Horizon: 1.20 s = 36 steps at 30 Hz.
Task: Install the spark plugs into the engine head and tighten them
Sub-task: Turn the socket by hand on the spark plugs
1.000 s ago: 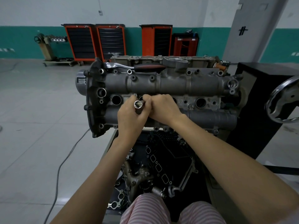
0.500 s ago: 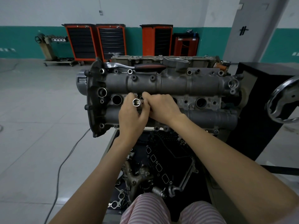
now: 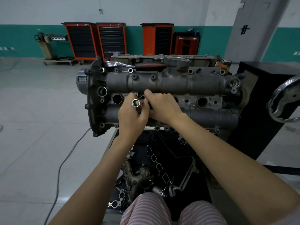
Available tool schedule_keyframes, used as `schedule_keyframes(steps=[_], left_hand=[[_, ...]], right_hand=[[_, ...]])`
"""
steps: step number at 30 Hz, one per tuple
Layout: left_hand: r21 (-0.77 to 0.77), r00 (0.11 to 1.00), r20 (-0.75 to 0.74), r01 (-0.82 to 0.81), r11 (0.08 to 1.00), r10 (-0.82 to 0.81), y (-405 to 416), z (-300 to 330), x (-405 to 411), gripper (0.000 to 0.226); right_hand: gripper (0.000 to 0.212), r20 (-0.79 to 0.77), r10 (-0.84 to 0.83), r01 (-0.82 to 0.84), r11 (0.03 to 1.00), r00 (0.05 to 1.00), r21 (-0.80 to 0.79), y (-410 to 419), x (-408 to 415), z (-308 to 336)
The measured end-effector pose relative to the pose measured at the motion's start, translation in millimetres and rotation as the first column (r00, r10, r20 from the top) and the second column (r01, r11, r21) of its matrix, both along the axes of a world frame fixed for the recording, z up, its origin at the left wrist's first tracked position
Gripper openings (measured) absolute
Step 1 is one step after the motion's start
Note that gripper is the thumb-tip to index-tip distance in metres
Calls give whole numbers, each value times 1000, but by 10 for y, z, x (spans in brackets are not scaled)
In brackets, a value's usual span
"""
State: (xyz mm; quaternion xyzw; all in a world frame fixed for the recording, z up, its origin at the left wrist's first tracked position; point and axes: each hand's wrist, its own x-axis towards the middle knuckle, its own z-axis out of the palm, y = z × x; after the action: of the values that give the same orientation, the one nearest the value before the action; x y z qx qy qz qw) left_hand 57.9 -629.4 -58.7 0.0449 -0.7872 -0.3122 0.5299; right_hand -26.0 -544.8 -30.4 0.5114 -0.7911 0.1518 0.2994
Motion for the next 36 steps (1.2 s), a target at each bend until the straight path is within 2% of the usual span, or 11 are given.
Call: schedule_keyframes(steps=[4,9,11,15,17,22,25,29,32,36], left_hand=[[10,1000,19,-20,1000,19,-3,5,-10,27],[-1,997,33,-66,998,66,-2,45,-31,45],[-17,997,35,-62,998,63,-5,36,-21,40],[2,1000,21,-15,1000,15,-8,3,-11,27],[16,1000,19,-9,1000,9,-8,-5,-14,25],[-2,999,42,-33,999,33,-8,7,-28,36],[7,1000,21,-4,1000,4,-27,22,-30,46],[-36,998,54,-28,999,30,-37,15,-24,44],[-53,999,34,-20,998,22,-27,8,-3,39],[-36,1000,20,-3,999,4,-7,2,11,43]], right_hand=[[14,6,2,-2,1000,1000,-15,20,15,22],[17,26,-18,20,996,999,-91,21,29,19],[14,20,-28,29,998,999,-55,22,26,18],[22,20,-30,30,999,999,-12,5,-17,3],[16,8,-23,23,1000,1000,-11,3,-12,2],[7,57,-3,7,997,998,-70,31,-2,15],[13,44,-47,50,997,998,-52,38,-8,14],[10,63,-30,32,999,998,-32,21,-25,3],[24,51,-41,41,999,998,8,0,-25,-1],[12,-8,-27,27,1000,1000,5,-3,-36,-9]])
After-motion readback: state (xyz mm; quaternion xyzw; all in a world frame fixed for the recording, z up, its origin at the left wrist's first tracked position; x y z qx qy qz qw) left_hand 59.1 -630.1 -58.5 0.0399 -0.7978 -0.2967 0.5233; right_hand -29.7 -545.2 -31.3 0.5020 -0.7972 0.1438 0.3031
